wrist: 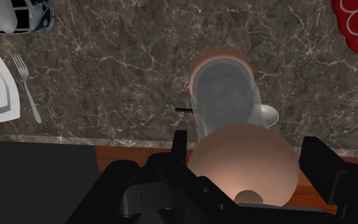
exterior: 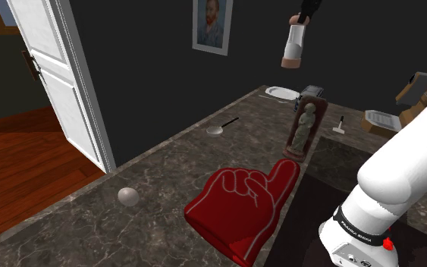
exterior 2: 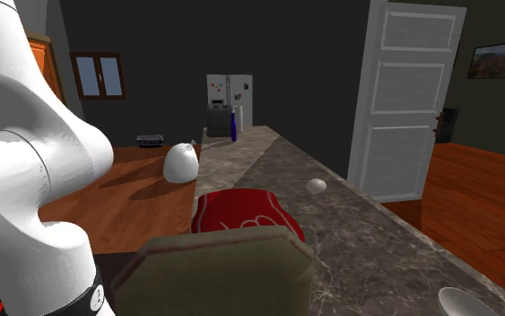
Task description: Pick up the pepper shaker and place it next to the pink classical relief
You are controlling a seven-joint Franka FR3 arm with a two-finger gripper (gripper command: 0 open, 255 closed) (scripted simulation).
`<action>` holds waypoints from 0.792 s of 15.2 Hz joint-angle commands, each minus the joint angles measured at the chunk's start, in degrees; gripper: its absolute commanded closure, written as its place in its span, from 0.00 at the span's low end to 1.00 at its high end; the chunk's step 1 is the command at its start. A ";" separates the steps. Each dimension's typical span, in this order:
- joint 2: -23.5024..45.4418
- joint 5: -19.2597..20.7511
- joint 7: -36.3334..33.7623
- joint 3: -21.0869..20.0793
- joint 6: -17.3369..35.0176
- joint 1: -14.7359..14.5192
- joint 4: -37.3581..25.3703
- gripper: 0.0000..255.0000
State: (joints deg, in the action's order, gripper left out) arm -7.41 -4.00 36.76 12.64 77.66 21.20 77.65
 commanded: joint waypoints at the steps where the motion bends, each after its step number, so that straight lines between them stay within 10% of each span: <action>1: 3.29 -1.06 4.20 2.70 -0.28 1.70 -3.15 1.00; 12: -2.42 0.56 3.95 1.73 9.95 1.45 12.56 1.00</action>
State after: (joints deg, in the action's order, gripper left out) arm -9.55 -3.52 40.67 14.41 86.71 22.65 89.07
